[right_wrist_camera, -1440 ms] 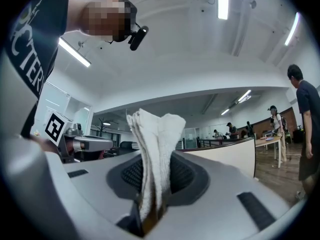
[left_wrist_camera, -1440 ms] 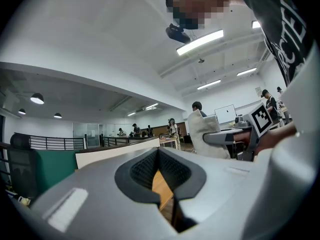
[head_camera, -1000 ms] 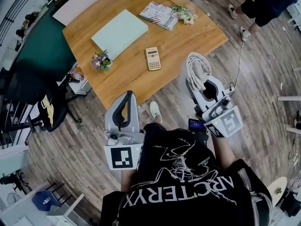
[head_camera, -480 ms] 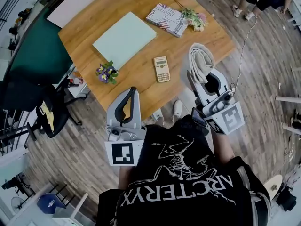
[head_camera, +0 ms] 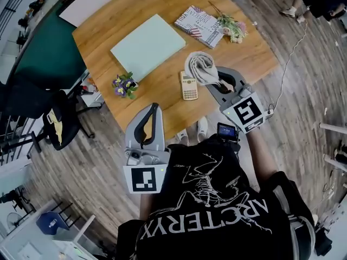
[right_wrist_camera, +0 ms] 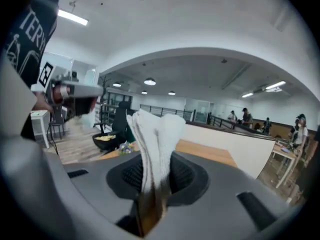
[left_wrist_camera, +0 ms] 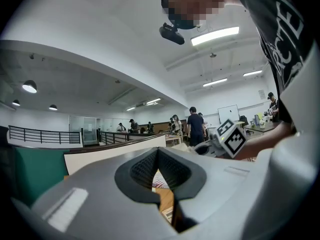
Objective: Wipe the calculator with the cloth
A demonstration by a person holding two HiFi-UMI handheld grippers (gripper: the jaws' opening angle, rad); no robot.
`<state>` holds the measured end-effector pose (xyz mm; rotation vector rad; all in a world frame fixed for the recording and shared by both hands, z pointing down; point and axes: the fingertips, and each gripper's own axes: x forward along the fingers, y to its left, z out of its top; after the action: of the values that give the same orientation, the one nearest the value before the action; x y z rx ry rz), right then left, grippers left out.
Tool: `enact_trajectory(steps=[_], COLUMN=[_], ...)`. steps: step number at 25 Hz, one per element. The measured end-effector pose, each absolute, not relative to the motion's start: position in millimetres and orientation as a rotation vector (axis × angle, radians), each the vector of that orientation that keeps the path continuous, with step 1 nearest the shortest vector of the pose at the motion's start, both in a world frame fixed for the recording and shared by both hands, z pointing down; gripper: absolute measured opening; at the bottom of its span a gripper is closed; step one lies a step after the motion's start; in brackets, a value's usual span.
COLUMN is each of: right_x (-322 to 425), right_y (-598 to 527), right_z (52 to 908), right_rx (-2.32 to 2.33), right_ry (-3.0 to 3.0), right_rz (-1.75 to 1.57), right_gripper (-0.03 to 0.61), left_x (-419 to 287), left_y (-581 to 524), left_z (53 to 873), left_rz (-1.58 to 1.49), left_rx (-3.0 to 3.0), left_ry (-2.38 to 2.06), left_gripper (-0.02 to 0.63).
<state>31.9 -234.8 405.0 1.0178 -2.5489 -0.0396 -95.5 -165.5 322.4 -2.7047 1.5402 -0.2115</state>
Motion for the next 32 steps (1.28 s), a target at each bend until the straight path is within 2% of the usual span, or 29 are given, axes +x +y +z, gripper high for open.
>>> enact_trajectory(steps=[14,21,32], right_x=[-12,-14,-18], right_y=[-300,-302,-272], right_z=[674,712,716], right_rx=[0.319,0.228,0.147], right_ry=[-1.951,-1.852,-1.870], right_rz=[-0.241,-0.226,-0.193], right_gripper=[0.094,0.094,0.094], left_x=[-131,-143,-139], left_y=[-126,-116,-118], left_z=[327,327,328], left_rz=[-0.322,-0.343,-0.323], left_rx=[-2.541,-2.499,-2.503], left_ry=[1.771,1.828,1.822], left_gripper=[0.009,0.009,0.009])
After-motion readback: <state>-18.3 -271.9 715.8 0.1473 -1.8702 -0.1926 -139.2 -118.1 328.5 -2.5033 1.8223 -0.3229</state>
